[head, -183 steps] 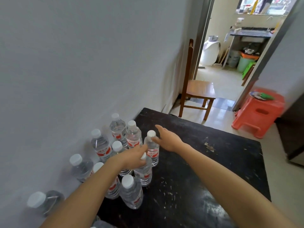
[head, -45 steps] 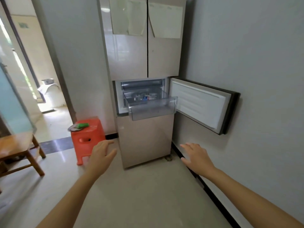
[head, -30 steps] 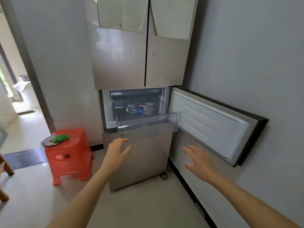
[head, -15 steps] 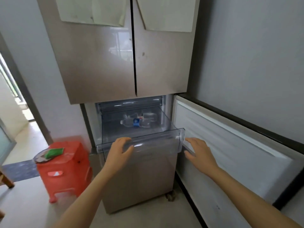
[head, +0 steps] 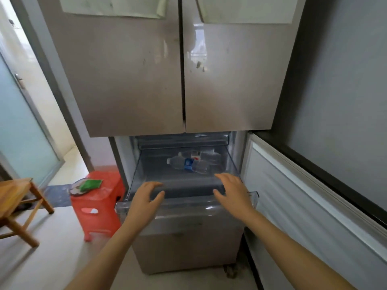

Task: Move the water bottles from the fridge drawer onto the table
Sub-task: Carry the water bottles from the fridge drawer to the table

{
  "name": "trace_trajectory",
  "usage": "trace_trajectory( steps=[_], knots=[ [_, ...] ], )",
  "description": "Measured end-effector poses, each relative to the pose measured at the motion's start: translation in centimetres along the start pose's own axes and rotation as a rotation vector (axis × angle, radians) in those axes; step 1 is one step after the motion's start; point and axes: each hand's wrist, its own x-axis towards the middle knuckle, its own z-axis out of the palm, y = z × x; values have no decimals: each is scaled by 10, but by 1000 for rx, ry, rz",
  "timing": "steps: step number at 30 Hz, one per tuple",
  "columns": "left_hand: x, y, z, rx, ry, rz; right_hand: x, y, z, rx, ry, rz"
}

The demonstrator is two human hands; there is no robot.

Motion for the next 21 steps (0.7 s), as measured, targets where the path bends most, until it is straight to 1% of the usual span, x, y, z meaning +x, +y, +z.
trace_trajectory(
  steps=[2,5,10,13,17,19,21],
  knots=[
    [20,-8,4,13,-19,-39,19,4,5,-31,-36,-9],
    [56,-29,17,25,-58,-125,49,17,14,-92,-136,-20],
    [119,-64,49,-18,-203,-309,107,45,29,-215,-317,-29],
    [137,-75,66,-28,-245,-349,143,58,42,-237,-362,24],
    [145,-92,79,-26,-250,-386,179,71,68,-230,-414,79],
    [142,-97,81,-23,-226,-399,190,78,85,-256,-475,67],
    [142,-100,80,-9,-171,-402,204,83,99,-284,-493,45]
  ],
)
